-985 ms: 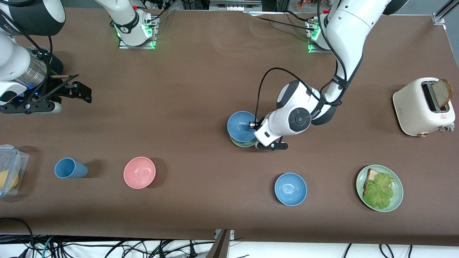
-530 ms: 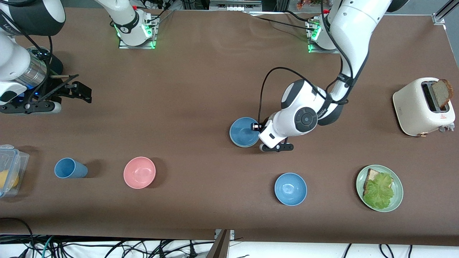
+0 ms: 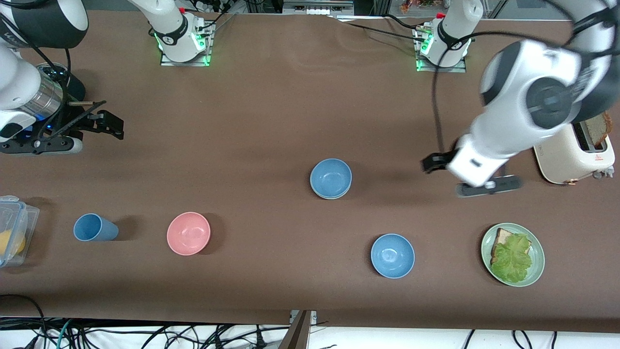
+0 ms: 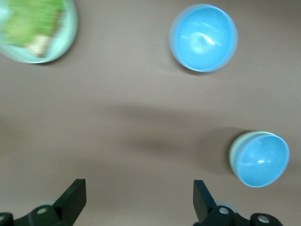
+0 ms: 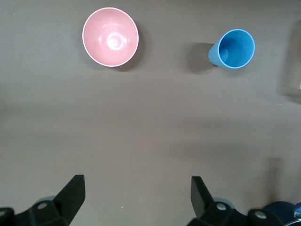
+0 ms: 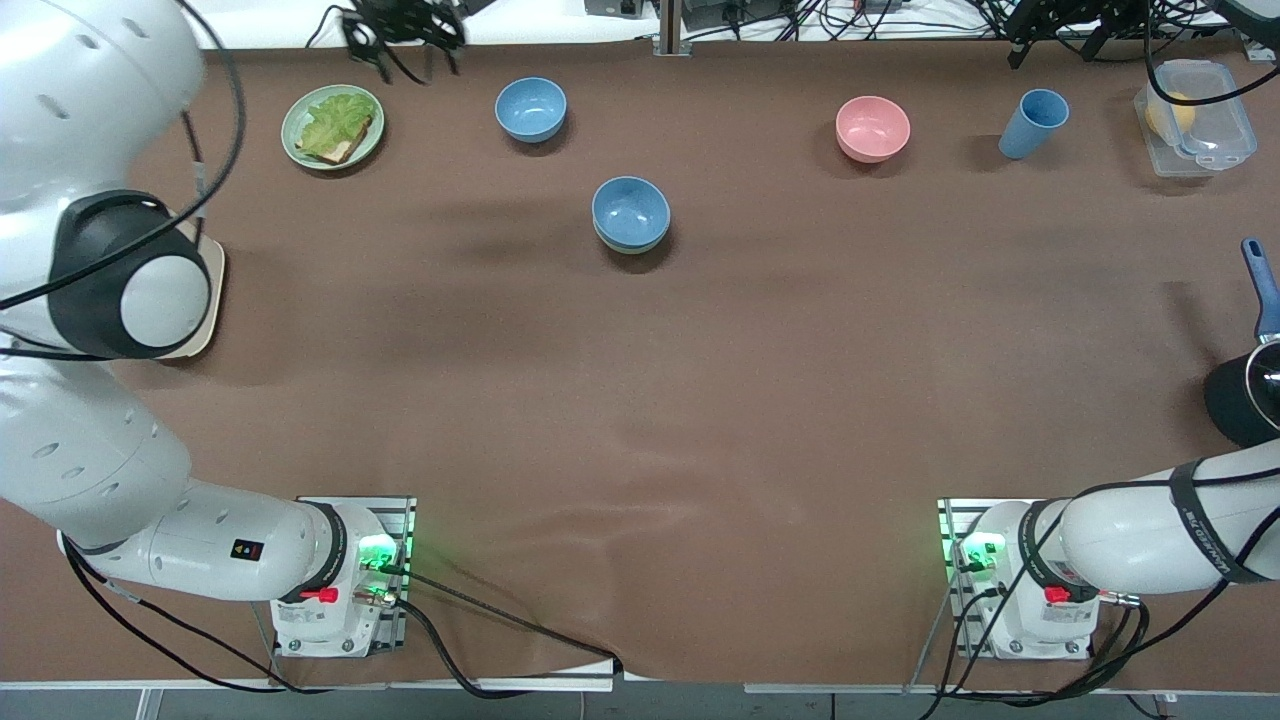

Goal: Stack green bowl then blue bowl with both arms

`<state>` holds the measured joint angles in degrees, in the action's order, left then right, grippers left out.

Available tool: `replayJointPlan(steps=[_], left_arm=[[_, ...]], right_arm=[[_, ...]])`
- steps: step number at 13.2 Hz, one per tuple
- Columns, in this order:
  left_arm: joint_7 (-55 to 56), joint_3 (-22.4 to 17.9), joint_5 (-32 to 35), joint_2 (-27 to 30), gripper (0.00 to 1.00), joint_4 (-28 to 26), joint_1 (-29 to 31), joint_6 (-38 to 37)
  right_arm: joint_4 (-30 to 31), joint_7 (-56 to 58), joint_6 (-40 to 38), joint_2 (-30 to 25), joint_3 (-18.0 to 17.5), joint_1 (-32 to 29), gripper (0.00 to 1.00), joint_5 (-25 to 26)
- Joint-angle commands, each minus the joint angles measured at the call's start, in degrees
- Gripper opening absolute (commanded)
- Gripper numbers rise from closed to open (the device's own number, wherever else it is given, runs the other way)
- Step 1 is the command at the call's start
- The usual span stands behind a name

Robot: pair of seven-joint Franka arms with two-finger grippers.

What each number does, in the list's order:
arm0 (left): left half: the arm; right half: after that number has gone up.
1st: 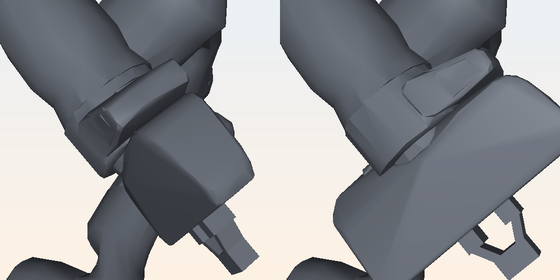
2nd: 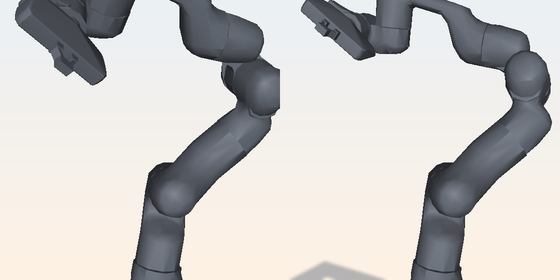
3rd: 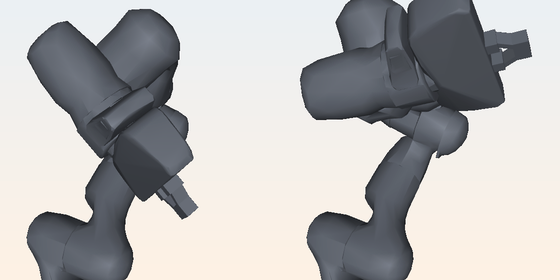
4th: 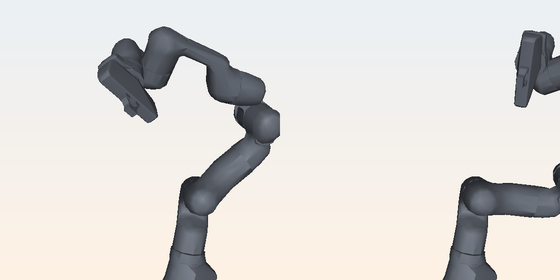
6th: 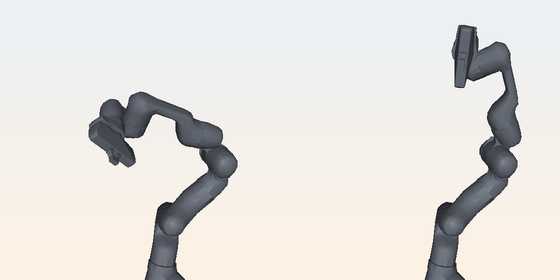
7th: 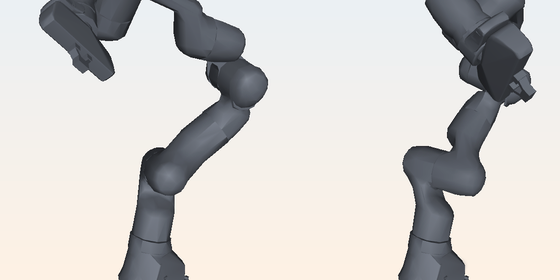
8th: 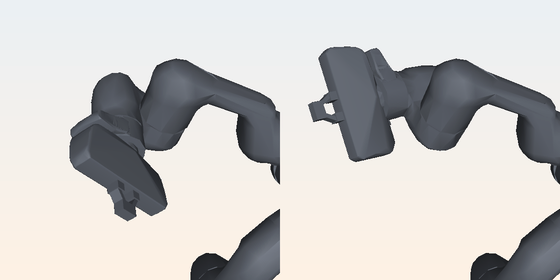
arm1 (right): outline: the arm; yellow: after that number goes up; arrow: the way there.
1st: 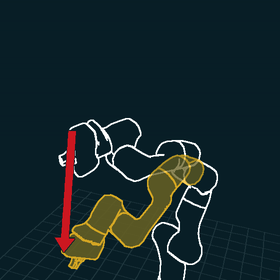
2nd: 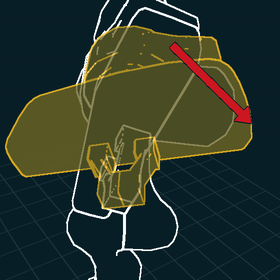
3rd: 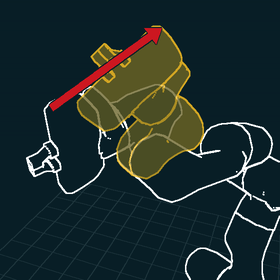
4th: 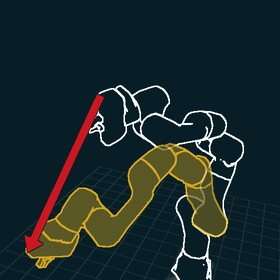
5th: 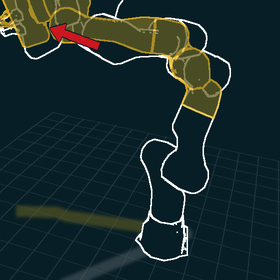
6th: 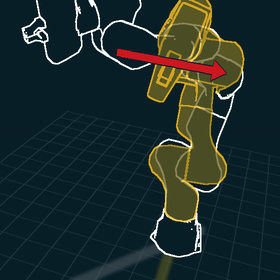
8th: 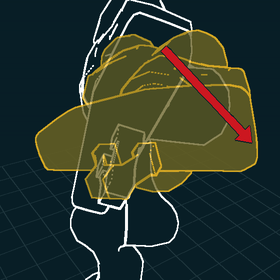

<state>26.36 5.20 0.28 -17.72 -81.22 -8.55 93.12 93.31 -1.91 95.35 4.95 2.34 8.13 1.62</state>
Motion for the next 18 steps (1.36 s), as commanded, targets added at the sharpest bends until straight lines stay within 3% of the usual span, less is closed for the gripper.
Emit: replayJointPlan(steps=[1, 4, 7, 9, 14, 18], left_arm=[[-1.21, -0.28, 1.65, 1.27, 1.00, 0.63, 2.22, -5.40], [-1.39, -0.11, 1.40, 3.37, 1.00, -2.34, 4.40, 0.62], [-11.56, 0.34, -0.71, 13.03, 1.00, -14.98, 8.11, 7.15], [-11.24, 0.33, -0.98, 15.77, 1.00, -19.04, 8.64, 8.39], [-13.07, 0.33, -0.98, 19.90, 1.00, -22.92, 8.90, 6.29], [-17.39, 0.25, -0.89, 19.74, 1.00, -22.49, 9.34, 5.14]], right_arm=[[-1.29, 0.32, -0.60, 0.41, -0.23, -0.39, 0.99, -1.35], [-1.29, 0.41, -0.60, 0.41, -0.23, -0.48, 0.99, -1.97], [-1.38, 0.50, -0.60, 0.41, -0.23, -0.48, 0.99, -1.97], [-1.38, 0.50, -0.60, 0.41, -0.23, -0.48, 0.99, -1.97], [-1.38, 0.68, -0.60, 0.41, -0.23, -0.48, 0.99, -2.05], [-1.38, 0.68, -0.60, 0.41, -0.23, -0.48, 0.99, -1.97]])
